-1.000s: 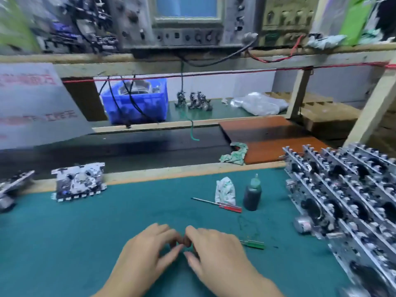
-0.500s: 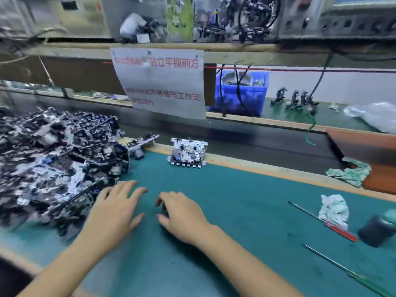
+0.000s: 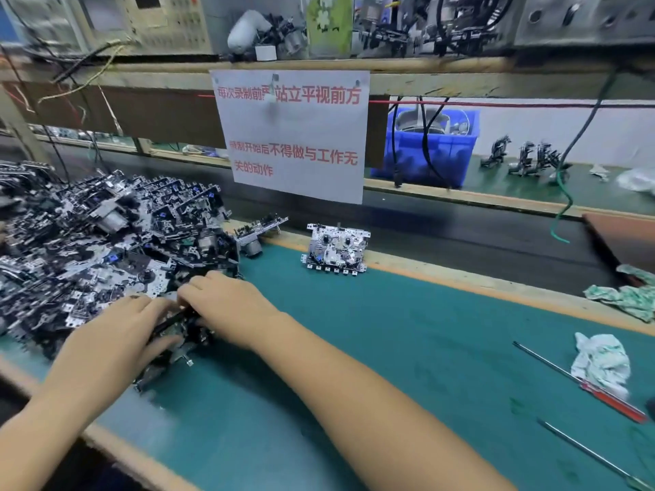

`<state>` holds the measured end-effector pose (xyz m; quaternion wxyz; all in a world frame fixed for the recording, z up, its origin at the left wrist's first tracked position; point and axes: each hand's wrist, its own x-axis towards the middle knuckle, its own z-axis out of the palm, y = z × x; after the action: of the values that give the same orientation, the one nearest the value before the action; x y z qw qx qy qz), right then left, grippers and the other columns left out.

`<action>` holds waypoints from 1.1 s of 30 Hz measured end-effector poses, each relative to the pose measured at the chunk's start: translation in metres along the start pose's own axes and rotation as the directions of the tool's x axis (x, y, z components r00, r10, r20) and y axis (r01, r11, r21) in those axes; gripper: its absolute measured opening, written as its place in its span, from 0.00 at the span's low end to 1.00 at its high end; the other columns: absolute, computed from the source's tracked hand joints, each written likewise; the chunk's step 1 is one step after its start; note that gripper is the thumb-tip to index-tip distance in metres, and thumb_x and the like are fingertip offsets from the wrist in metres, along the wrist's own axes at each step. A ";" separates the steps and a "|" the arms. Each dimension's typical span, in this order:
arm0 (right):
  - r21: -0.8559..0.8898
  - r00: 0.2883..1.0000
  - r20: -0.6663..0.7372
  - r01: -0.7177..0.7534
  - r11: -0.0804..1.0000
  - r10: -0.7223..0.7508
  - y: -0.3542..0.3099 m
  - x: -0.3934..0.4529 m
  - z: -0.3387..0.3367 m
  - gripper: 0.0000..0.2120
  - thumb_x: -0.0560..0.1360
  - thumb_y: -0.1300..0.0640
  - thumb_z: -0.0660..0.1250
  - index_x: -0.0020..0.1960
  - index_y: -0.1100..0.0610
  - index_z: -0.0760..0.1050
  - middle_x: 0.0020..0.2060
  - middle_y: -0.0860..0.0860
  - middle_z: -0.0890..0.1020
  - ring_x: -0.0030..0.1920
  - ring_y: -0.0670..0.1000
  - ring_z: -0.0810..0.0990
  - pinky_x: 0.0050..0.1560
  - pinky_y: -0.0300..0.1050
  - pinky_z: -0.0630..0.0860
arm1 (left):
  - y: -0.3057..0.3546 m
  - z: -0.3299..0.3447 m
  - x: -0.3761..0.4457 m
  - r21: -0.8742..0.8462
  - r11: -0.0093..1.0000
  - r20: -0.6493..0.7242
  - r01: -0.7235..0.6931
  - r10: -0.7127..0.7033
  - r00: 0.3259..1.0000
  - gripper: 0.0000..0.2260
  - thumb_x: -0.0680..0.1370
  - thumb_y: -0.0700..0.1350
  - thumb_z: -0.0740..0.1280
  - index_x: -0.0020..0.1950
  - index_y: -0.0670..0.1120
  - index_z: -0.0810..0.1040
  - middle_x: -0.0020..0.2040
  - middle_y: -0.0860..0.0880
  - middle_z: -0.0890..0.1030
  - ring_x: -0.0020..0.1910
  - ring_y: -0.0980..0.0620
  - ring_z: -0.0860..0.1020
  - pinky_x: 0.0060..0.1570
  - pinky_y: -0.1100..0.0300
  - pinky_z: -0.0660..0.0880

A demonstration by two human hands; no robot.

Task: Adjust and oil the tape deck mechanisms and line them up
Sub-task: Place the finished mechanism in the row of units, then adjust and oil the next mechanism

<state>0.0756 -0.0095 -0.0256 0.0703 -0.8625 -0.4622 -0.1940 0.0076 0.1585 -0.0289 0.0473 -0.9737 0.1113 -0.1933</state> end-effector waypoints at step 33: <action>0.000 0.753 -0.247 -0.629 0.777 0.610 0.022 -0.409 -0.112 0.13 0.74 0.43 0.65 0.48 0.52 0.74 0.36 0.48 0.76 0.37 0.48 0.73 0.39 0.41 0.71 | 0.330 0.032 0.037 -0.723 0.431 -0.143 -0.541 0.672 0.727 0.50 0.59 0.74 0.69 0.74 0.60 0.51 0.72 0.62 0.55 0.72 0.63 0.53 0.71 0.65 0.49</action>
<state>-0.1404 -0.3706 -0.0857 0.1486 -0.9399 -0.1304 -0.2785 -0.0119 -0.1695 -0.0892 -0.2645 -0.8142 0.5164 -0.0208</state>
